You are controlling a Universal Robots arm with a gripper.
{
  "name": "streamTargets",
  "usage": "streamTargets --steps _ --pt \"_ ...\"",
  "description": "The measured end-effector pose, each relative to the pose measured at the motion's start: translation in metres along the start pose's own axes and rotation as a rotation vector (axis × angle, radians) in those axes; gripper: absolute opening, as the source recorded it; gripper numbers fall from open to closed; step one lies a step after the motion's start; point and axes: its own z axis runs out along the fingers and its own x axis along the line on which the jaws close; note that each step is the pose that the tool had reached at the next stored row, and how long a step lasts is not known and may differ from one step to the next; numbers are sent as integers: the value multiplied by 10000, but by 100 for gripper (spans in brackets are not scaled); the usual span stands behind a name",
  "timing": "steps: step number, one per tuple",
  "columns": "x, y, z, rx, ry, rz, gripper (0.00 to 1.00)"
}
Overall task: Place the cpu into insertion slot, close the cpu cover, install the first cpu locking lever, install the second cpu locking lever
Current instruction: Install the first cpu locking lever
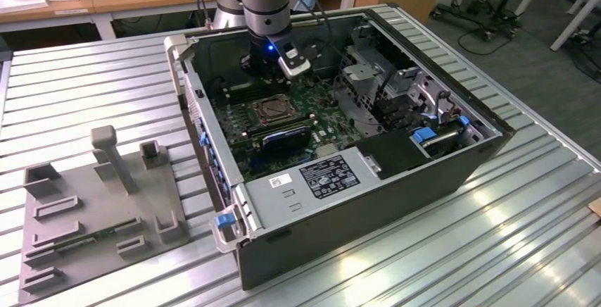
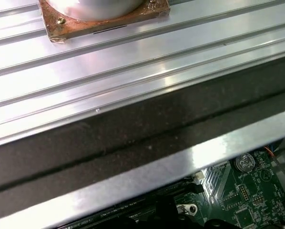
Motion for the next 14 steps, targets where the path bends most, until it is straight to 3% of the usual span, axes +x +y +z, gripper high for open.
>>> streamTargets --steps 3,4,5,7,11,14 --pt "0 0 -1 3 10 2 11" --pt "-1 0 -1 20 51 8 11" --pt "-1 0 -1 53 140 23 11" --pt "-2 0 -2 151 363 58 11" --pt "-8 1 -1 413 945 148 11" --pt "-9 2 -2 604 1281 198 11"
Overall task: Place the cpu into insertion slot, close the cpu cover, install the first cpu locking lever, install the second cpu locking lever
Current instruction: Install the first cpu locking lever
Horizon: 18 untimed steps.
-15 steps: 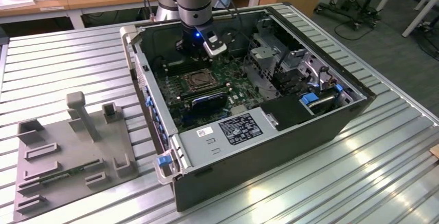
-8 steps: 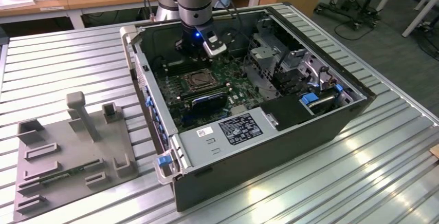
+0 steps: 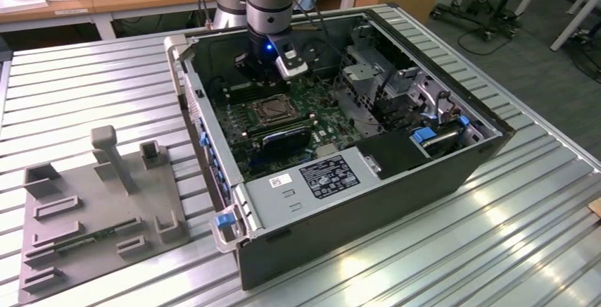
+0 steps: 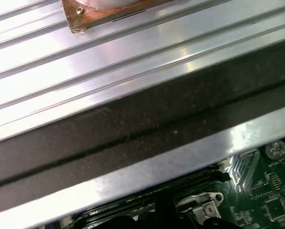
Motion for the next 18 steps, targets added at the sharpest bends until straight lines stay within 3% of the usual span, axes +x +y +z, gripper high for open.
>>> streamTargets --steps 1,4,8,15,18 --pt "-2 1 0 36 82 13 11" --pt "-9 3 1 48 124 -59 11" --pt "-9 3 2 49 215 -668 11" --pt "-10 19 -104 50 234 -790 11" --pt "-10 21 -109 47 234 -794 11"
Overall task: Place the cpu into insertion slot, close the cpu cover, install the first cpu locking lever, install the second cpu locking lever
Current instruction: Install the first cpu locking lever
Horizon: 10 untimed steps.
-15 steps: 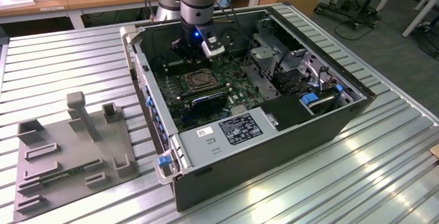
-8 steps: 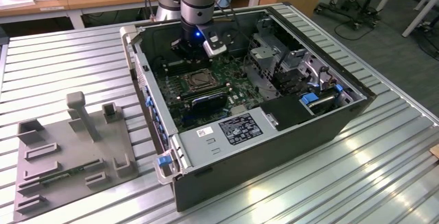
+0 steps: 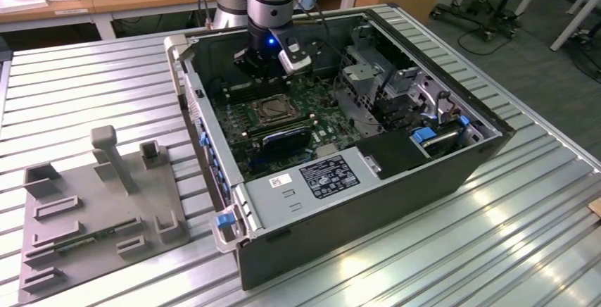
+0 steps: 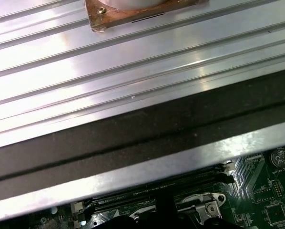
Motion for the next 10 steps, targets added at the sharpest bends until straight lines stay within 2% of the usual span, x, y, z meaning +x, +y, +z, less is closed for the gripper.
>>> streamTargets --steps 5,10 --pt "-3 0 -1 2 10 -64 11" --pt "-11 3 -1 8 102 -677 11"
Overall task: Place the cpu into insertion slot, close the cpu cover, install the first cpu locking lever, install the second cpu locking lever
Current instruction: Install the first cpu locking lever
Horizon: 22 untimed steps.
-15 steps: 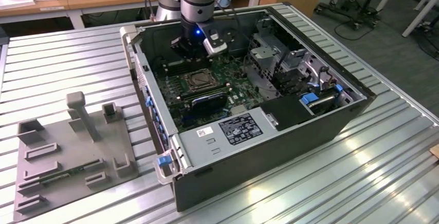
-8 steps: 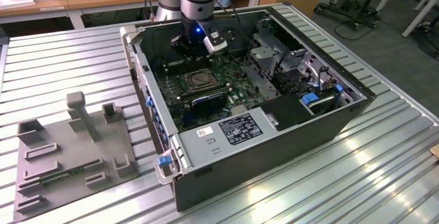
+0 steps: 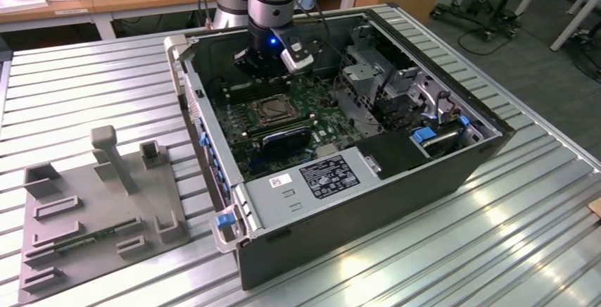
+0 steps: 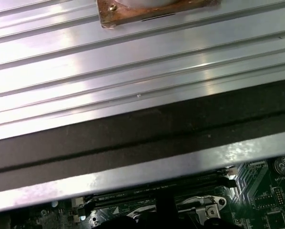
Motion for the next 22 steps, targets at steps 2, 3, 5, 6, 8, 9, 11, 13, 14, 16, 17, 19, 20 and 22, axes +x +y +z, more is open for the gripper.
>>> streamTargets --steps 2,3,5,6,8,9,11,13,14,16,17,19,20,22 --pt "-4 1 0 2 36 -242 11" --pt "-8 1 1 1 50 -342 11" --pt "-9 2 1 1 58 -395 11" --pt "-10 2 1 2 58 -397 11" --pt "-15 3 1 1 59 -402 11" --pt "-17 2 1 1 59 -403 11" --pt "-19 0 0 10 59 -408 11" --pt "-23 -6 0 19 59 -419 11" --pt "-25 -10 -1 22 59 -426 11" --pt "-29 -21 -3 27 58 -435 11" --pt "-30 -28 -4 30 57 -438 11" --pt "-36 -52 -7 35 57 -440 11" --pt "-38 -65 -9 38 56 -441 11" --pt "-45 -97 -14 42 55 -441 11"
